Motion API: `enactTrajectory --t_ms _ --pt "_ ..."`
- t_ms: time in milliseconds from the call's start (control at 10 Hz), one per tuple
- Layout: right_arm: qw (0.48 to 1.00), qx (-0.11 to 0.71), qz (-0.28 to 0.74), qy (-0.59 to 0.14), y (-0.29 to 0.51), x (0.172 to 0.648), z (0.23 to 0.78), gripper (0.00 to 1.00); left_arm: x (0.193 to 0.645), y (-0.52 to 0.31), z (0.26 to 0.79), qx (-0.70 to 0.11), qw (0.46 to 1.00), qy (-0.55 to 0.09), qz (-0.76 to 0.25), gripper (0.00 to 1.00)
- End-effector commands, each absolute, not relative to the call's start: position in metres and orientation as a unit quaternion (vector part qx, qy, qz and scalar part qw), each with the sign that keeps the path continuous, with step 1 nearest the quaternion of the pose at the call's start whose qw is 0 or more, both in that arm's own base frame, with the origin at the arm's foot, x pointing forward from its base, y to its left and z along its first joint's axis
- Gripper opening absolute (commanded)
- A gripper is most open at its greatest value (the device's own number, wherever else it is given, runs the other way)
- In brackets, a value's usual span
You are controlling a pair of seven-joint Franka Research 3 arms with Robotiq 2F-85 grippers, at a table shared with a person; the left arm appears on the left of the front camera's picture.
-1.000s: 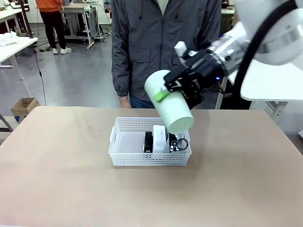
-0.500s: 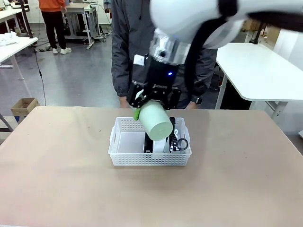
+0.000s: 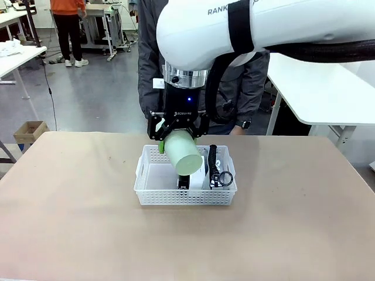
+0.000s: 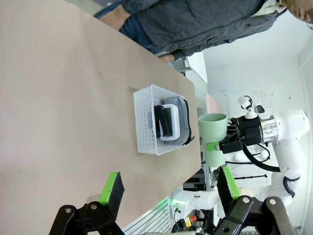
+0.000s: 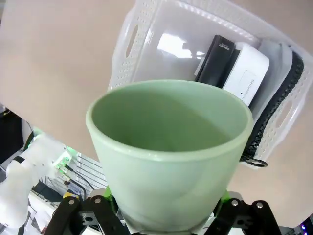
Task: Efficiently arrange items inside the basket to fit them all.
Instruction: Pick up the Reusable plastic cup and place it inside the Organizing basket.
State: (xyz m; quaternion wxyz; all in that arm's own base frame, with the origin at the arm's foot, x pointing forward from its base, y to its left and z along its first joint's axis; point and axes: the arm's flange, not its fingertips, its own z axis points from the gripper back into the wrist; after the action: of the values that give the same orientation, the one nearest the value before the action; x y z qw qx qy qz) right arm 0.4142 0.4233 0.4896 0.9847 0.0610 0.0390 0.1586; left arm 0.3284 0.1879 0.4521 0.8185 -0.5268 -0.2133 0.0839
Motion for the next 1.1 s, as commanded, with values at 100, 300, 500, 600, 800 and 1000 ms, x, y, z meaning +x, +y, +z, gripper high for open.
enactTrajectory --t_ms 100,300,500,600,800,1000 --pt "0.985 0.061 0.159 0.039 0.423 0.414 0.49 0.85 0.328 0.187 0.455 -0.535 0.812 -0.22 0.083 1.0" --pt "0.997 0.059 0.048 0.001 0.44 0.415 0.472 0.85 0.328 0.187 0.455 -0.535 0.812 -0.22 0.083 1.0" --pt "0.998 0.02 -0.038 -0.035 0.454 0.418 0.452 0.85 0.328 0.187 0.455 -0.535 0.812 -0.22 0.083 1.0" --pt "0.995 0.0 -0.091 -0.043 0.458 0.421 0.444 0.85 0.328 0.187 0.455 -0.535 0.812 -0.22 0.083 1.0" --pt "0.99 -0.017 -0.117 -0.076 0.468 0.425 0.43 0.85 0.328 0.187 0.455 -0.535 0.812 -0.22 0.083 1.0" --pt "0.993 -0.021 -0.094 -0.062 0.473 0.438 0.414 0.85 0.328 0.187 0.455 -0.535 0.812 -0.22 0.083 1.0"
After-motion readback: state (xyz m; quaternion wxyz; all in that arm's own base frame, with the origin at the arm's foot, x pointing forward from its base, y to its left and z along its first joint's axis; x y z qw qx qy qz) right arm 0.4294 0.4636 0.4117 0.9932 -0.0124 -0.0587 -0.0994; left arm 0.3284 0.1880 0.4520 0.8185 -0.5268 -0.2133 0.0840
